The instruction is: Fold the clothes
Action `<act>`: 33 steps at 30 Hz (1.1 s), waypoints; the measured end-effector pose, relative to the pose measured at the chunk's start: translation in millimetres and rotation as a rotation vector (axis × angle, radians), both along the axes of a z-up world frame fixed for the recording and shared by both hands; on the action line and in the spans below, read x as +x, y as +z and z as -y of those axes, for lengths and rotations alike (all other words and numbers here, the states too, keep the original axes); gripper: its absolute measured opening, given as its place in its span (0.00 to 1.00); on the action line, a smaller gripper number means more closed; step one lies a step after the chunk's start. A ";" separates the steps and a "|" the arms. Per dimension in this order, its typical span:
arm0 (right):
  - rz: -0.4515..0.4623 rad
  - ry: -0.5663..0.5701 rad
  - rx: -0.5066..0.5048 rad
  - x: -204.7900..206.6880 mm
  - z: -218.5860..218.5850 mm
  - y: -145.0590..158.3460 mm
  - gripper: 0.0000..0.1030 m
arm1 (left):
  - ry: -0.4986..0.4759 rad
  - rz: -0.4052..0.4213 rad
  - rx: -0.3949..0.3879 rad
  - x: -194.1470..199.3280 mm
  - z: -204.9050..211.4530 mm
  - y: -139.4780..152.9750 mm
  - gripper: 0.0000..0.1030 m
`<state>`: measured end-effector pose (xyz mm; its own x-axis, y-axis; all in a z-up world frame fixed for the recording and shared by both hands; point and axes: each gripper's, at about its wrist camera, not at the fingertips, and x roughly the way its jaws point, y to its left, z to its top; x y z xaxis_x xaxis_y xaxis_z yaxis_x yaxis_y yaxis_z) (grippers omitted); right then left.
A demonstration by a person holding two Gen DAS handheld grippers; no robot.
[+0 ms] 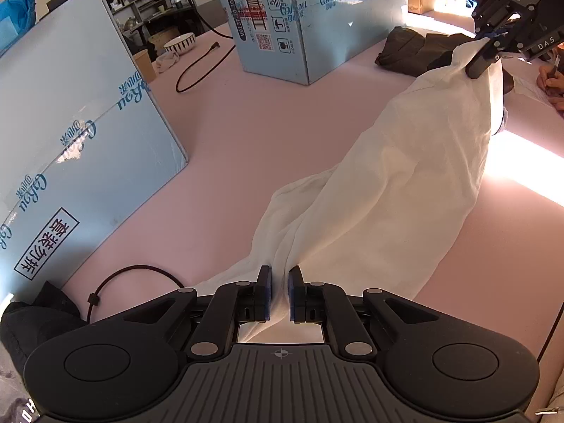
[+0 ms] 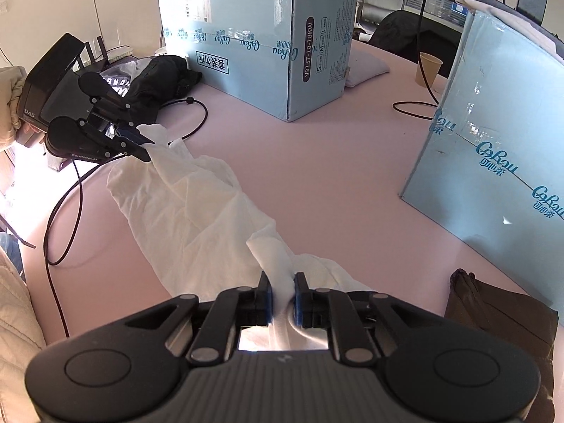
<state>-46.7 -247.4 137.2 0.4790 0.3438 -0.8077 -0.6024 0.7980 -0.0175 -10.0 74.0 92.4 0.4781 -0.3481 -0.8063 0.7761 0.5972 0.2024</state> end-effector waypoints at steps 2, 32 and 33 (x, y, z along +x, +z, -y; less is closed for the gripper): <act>0.001 -0.003 -0.002 -12.0 -4.0 4.7 0.12 | -0.006 0.009 -0.007 -10.4 -3.7 5.6 0.08; -0.167 -0.232 0.086 -161.1 -16.0 -54.8 0.16 | 0.021 -0.231 0.011 -154.8 -28.6 -33.0 0.08; -0.183 -0.254 0.097 -162.4 -12.5 -62.2 0.18 | 0.027 -0.239 0.011 -154.7 -28.4 -35.4 0.10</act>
<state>-209.1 -234.9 75.0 0.4091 0.3116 -0.8576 -0.3703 0.9157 0.1560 -164.6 102.4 57.1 0.2819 -0.3280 -0.9016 0.7864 0.6174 0.0213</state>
